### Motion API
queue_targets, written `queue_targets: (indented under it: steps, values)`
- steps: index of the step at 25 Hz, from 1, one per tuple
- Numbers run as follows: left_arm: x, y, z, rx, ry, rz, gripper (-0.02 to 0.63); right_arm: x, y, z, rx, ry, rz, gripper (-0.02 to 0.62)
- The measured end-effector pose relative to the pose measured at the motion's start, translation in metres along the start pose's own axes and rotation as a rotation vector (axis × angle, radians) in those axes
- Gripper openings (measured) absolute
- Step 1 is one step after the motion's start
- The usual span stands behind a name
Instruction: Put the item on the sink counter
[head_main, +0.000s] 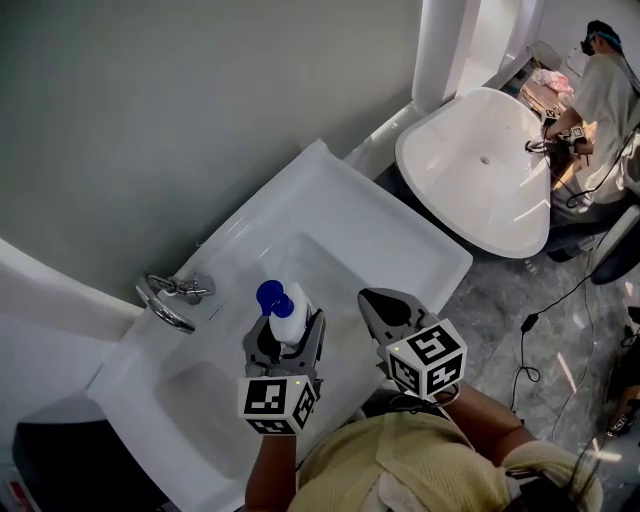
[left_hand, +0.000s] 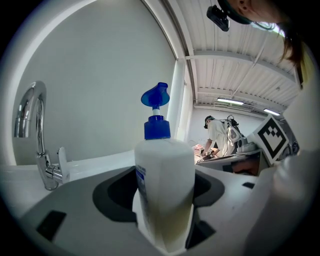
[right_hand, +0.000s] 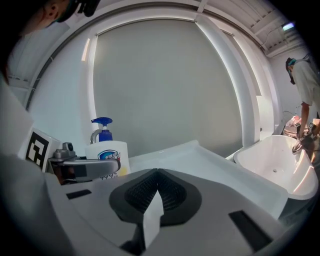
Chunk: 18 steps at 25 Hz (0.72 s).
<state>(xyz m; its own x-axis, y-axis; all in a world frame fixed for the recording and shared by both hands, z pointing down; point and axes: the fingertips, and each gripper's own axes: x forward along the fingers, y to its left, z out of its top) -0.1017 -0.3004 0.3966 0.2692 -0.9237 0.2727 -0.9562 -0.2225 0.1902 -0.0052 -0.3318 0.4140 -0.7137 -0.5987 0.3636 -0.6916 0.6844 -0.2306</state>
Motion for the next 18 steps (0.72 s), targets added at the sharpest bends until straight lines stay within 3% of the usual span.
queue_targets:
  steps: [18]
  values:
    - [0.085,0.013,0.011,0.021,0.021,0.026,0.308,0.041,-0.048,0.010,0.024,0.059,0.051,0.023]
